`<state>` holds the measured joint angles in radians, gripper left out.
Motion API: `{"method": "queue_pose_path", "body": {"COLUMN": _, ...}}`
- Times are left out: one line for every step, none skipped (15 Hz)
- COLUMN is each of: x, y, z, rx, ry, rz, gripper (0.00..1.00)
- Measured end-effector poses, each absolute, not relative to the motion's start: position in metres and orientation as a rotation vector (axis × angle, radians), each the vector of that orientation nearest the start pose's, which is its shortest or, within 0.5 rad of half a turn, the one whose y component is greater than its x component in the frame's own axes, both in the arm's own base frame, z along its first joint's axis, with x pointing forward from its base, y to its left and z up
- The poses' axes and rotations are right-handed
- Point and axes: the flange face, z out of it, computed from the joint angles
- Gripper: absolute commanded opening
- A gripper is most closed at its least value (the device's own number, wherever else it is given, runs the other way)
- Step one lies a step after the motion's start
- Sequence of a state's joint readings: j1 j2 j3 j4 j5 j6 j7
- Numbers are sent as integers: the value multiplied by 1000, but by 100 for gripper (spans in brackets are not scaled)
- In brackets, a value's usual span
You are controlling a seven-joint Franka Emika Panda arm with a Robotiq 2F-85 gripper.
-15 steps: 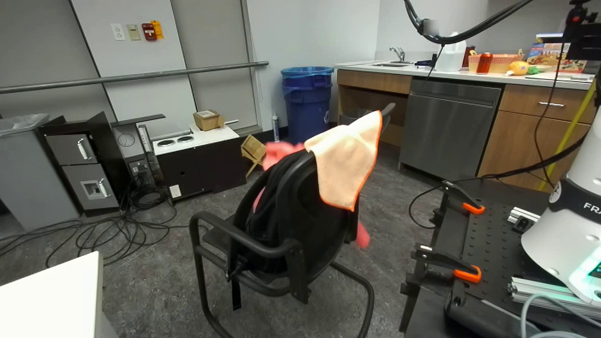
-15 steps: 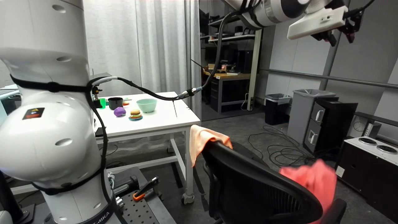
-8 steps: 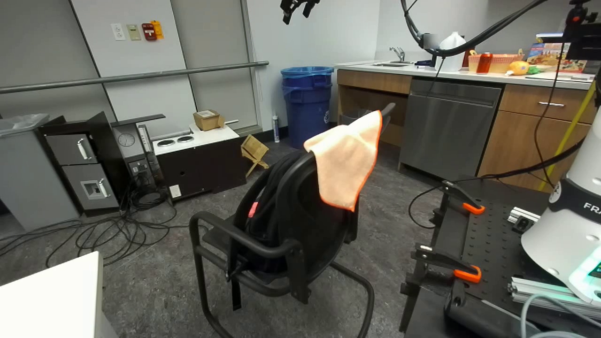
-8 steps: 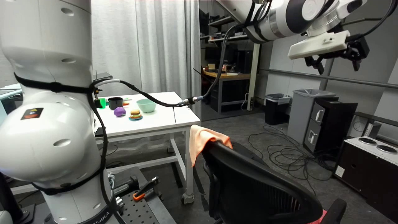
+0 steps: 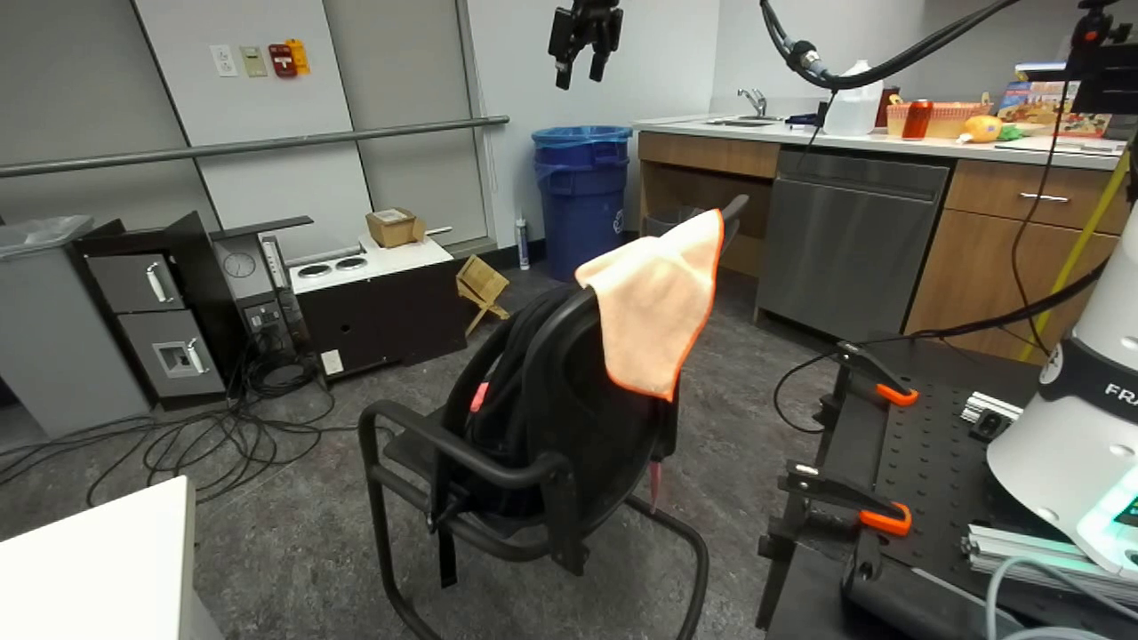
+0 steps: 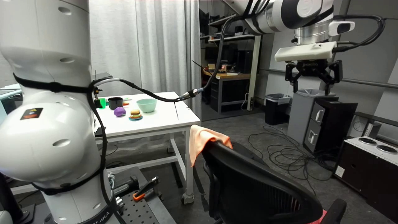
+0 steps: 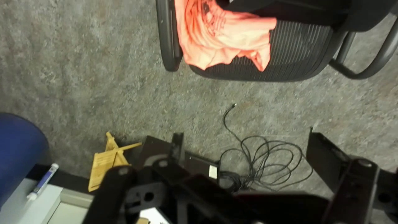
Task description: Pick up the two cloths from the chair back and put them on the sitting base of the chair.
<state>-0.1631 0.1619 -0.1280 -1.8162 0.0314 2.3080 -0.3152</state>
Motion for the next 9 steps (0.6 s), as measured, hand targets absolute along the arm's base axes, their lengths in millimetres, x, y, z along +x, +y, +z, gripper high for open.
{"method": "queue_pose_path", "body": {"x": 607, "y": -177, "z": 482, "rx": -3190, "ry": -21, "rz": -448, "gripper": 100}}
{"method": "queue_pose_path", "body": {"x": 604, "y": -177, "z": 482, "rx": -3186, "ry": -22, "rz": -391, "gripper": 100}}
{"method": "queue_pose_path", "body": {"x": 602, "y": -177, "z": 482, "rx": -3182, "ry": -21, "rz": -342, "gripper": 100}}
{"method": "queue_pose_path", "body": {"x": 600, "y": -177, "z": 482, "rx": -3179, "ry": -20, "rz": -304, "gripper": 100}}
{"method": "queue_pose_path", "body": {"x": 599, "y": -177, "z": 483, "rx": -3175, "ry": -19, "rz": -269, "gripper": 100}}
{"method": "queue_pose_path", "body": {"x": 598, "y": -177, "z": 484, "rx": -3173, "ry": -18, "rz": -248, "gripper": 100}}
{"method": "queue_pose_path", "body": {"x": 597, "y": -177, "z": 484, "rx": -3171, "ry": -17, "rz": -239, "gripper": 100}}
{"method": "queue_pose_path", "body": {"x": 597, "y": -177, "z": 484, "rx": -3171, "ry": -17, "rz": -239, "gripper": 100}}
{"method": "queue_pose_path", "body": {"x": 597, "y": -177, "z": 484, "rx": -3171, "ry": -17, "rz": -239, "gripper": 100}}
